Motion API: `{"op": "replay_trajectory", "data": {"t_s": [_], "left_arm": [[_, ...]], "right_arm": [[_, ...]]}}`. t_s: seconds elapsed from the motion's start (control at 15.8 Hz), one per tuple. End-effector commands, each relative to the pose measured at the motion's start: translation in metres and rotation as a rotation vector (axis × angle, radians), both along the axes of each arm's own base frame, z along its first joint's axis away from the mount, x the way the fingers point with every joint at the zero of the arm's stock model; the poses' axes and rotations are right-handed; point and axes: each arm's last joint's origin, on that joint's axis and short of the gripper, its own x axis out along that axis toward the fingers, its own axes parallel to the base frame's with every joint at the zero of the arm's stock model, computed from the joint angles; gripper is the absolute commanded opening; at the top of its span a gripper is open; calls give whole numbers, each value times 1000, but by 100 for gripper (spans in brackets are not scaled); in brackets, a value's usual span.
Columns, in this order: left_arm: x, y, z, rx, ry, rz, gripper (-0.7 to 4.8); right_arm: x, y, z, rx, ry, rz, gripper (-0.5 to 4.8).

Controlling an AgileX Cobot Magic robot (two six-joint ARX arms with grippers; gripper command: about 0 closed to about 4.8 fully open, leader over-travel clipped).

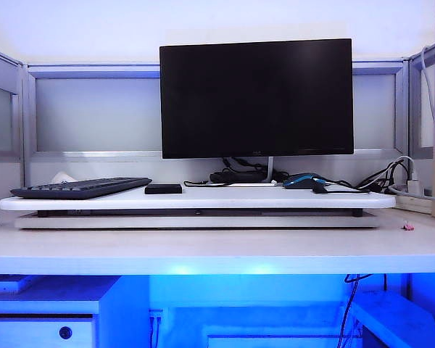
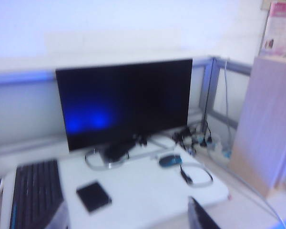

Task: Unplug the data cable of the portable hard drive.

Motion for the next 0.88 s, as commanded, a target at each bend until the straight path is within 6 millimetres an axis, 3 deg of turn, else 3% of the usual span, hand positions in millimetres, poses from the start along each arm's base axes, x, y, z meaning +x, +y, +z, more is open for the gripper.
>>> {"op": "replay_trajectory", "data": {"t_s": [0.06,0.13,0.25,0.51,0.57,0.69,0.88], "left_arm": [[-19,2,-8,16,52,12,336],[-24,3,-10,17,64,16,336],[-60,6,-21,18,84,26,330],[-111,10,-38,-14,90,25,298],[-119,11,-42,-29,102,26,298],[-150,14,-82,-51,113,52,298],[-161,16,-111,-62,73,86,298]], "right_arm": [[-23,-1,-7,-31,48,-7,440],[-27,-1,-10,-43,64,-9,440],[-65,-3,-25,-78,134,-13,440],[-119,-7,-36,-44,50,-60,427],[-126,-7,-40,-28,49,-59,427],[-138,-7,-76,-17,115,-53,429],[-140,-7,-106,-18,135,-56,429]]}}
